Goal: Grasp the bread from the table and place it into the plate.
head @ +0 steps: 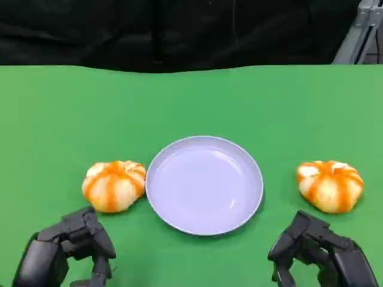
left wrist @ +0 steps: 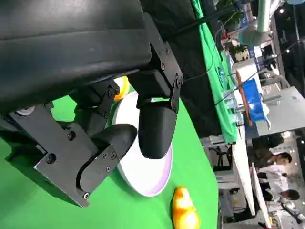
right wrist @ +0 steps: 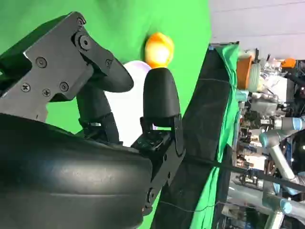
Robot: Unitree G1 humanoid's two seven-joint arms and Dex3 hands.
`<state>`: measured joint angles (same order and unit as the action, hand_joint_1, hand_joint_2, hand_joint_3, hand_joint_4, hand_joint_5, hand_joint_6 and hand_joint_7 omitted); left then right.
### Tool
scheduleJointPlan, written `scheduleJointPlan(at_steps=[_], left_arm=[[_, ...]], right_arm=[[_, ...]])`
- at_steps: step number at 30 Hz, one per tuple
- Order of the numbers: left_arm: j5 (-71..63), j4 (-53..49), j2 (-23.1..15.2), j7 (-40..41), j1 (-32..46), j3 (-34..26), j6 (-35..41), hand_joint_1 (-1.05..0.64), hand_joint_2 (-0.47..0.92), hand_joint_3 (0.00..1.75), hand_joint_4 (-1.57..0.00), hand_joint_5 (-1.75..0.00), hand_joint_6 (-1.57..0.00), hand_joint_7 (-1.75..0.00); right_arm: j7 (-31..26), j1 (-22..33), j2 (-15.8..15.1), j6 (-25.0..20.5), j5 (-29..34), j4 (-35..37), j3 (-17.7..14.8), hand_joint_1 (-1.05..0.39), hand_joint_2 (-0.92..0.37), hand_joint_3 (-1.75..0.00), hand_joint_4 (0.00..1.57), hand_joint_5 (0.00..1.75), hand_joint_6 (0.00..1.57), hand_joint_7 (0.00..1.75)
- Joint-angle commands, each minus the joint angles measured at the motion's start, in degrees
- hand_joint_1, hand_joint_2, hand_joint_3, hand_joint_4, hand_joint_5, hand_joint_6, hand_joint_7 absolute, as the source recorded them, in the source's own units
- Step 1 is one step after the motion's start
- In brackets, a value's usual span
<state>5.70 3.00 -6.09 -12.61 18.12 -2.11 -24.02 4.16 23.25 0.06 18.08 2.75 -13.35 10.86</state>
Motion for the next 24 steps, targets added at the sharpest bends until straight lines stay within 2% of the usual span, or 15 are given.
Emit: scheduleJointPlan(at_steps=[1, 17, 21, 24], left_arm=[[-0.56, -0.37, -0.73, 0.09, -0.33, -0.54, -0.53, -0.10, 0.30, 1.51, -0.86, -1.73, -0.81, -1.57], [-0.63, 0.31, -0.80, 0.02, -0.33, -0.79, 0.56, -0.09, 0.30, 1.52, -0.85, -1.73, -0.81, -1.57], [-2.93, 1.22, -1.78, 0.45, -0.85, -0.72, 1.69, -0.13, 0.42, 1.27, -0.78, -1.39, -0.79, -1.16], [-10.97, 2.90, -2.94, 3.60, -1.60, -0.55, 3.20, -0.22, 0.56, 0.89, -0.67, -1.13, -0.83, -0.53]], right_arm=[[-0.25, -0.05, -0.47, 0.51, 0.33, -0.02, -0.36, -0.07, -0.39, -1.29, 0.66, 1.69, 0.67, 1.47], [-0.13, -0.18, -0.37, 0.55, 0.20, 0.15, -0.18, -0.06, -0.38, -1.31, 0.66, 1.68, 0.67, 1.47], [-0.38, -0.14, -0.26, -0.02, 0.58, -0.22, -0.06, -0.05, -0.39, -1.31, 0.66, 1.68, 0.67, 1.47], [-0.24, -0.31, -0.07, -0.13, 0.17, -0.14, 0.00, -0.05, -0.38, -1.32, 0.66, 1.69, 0.67, 1.48]])
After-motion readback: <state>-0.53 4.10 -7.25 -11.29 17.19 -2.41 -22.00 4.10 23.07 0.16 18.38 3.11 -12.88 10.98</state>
